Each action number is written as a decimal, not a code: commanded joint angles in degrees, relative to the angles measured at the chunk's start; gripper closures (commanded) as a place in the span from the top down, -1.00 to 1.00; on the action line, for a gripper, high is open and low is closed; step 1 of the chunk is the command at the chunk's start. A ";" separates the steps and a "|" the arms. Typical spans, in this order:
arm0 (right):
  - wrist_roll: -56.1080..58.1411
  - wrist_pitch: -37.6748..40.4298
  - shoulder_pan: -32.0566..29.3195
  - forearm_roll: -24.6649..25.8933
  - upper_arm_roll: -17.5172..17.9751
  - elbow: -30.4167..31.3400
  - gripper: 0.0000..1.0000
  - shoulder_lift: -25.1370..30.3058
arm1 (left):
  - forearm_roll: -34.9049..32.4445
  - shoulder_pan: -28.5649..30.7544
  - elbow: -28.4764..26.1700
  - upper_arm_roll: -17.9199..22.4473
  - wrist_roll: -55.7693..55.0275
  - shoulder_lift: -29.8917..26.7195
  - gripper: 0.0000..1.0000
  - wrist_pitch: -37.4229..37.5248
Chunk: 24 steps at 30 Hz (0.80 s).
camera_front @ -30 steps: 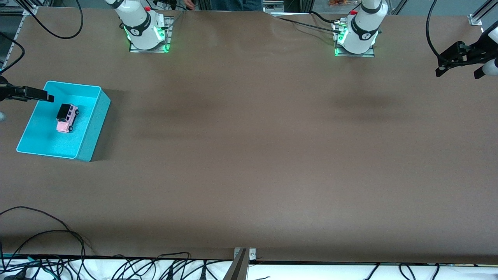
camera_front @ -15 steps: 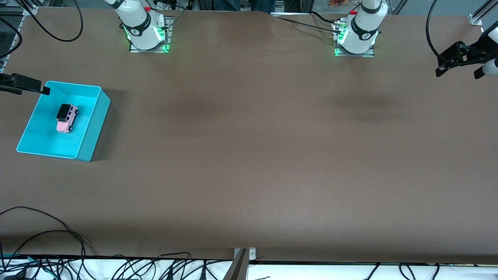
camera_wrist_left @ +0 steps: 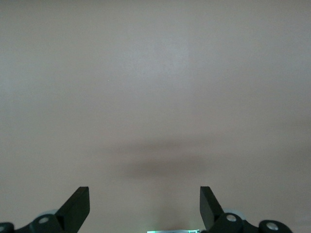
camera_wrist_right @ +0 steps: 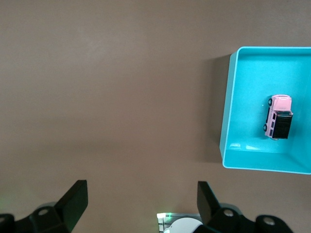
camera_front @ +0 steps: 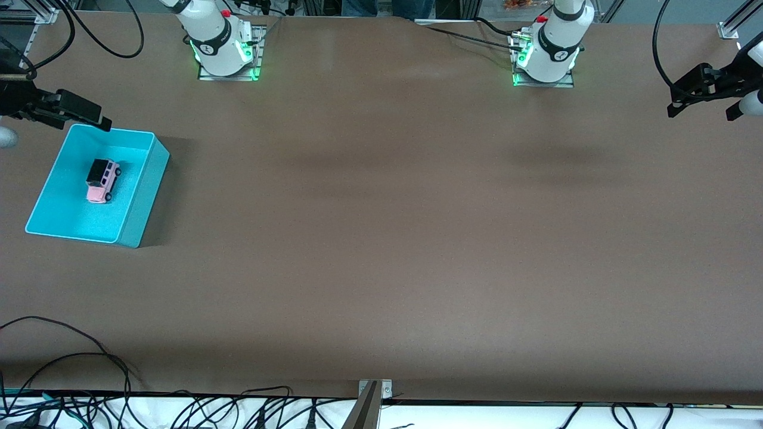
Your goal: Wind and store pink jeep toy
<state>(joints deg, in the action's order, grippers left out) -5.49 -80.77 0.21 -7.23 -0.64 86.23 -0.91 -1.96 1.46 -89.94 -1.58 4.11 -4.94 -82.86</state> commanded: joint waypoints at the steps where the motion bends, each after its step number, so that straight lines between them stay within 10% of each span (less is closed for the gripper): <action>1: -0.84 -3.95 -0.39 2.92 2.48 5.08 1.00 3.02 | 1.08 0.56 -0.32 -0.09 1.43 -0.77 1.00 0.59; 13: -0.93 -9.05 -0.39 9.08 5.30 10.01 1.00 4.43 | 1.08 0.56 -0.32 -0.09 1.43 -0.77 1.00 0.68; 24: 4.07 -9.58 -0.39 8.64 0.47 9.40 1.00 4.43 | 1.08 0.56 -0.23 -0.09 1.43 -0.60 1.00 0.59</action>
<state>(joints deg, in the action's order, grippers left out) -5.07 -89.73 0.00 1.11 1.68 94.56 1.56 -1.96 1.47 -89.95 -1.58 4.11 -4.94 -82.83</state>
